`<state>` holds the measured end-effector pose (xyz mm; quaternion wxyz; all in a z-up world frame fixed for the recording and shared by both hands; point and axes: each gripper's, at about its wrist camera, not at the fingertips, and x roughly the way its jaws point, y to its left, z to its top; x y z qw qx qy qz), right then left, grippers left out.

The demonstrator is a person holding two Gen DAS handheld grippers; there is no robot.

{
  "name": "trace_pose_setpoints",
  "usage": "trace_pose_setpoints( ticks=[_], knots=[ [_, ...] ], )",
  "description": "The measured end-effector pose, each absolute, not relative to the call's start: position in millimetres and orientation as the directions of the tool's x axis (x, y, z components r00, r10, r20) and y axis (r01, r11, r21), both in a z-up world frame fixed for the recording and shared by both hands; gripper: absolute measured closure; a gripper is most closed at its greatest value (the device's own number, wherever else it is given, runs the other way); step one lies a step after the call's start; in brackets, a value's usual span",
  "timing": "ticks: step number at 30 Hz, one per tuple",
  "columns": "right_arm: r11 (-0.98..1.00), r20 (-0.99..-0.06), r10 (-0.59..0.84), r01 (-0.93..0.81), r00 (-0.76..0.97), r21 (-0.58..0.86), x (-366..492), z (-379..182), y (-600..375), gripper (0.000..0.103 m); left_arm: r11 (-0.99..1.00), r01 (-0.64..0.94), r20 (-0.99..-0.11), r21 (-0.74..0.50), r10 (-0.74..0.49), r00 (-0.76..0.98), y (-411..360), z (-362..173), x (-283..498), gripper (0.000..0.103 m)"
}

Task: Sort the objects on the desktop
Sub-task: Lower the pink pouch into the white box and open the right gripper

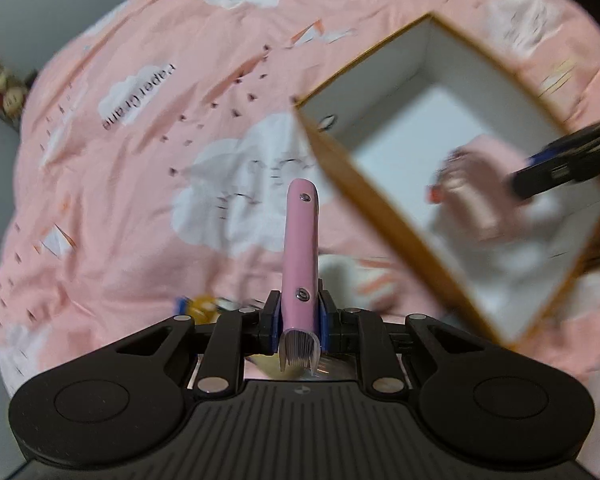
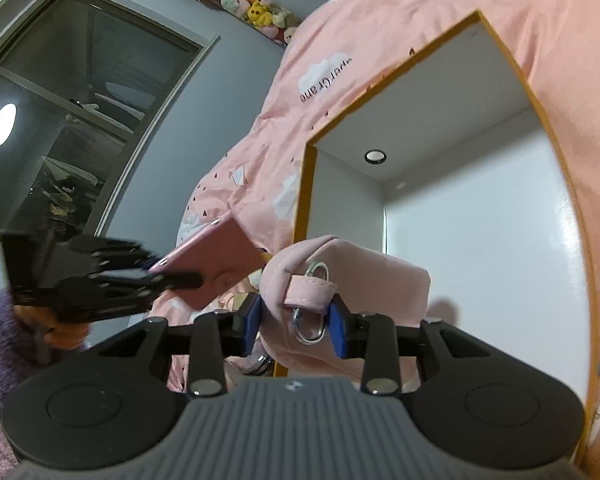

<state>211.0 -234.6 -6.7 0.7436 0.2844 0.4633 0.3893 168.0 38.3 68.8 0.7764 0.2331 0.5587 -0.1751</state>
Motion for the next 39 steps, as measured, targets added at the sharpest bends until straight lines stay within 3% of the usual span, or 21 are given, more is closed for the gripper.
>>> trace_pose_setpoints(
  ticks=[5,11,21,31,39],
  knots=[
    [0.558,-0.483,0.828,-0.334,0.285,0.760,198,0,-247,0.065,0.837,0.546,-0.969,-0.037,-0.164,0.186,8,95,145,0.082],
    [0.561,-0.483,0.828,-0.392,0.286,0.729,180,9,-259,0.065,0.796,0.586,-0.978,-0.155,-0.206,0.022,-34,76,133,0.082],
    [0.511,-0.473,0.858,-0.427,0.201,0.746,174,-5,-254,0.065,0.876,0.417,-0.967,-0.243,-0.183,-0.179,-38,20,162,0.082],
    [0.491,-0.486,0.867,-0.339,0.107,0.802,178,-42,-236,0.065,0.927,0.288,-0.957,-0.240,-0.177,-0.230,-30,-11,183,0.079],
    [0.480,-0.487,0.871,-0.306,0.057,0.822,180,-57,-227,0.065,0.936,0.190,-0.935,-0.295,-0.243,-0.258,-22,-26,189,0.072]
  ],
)
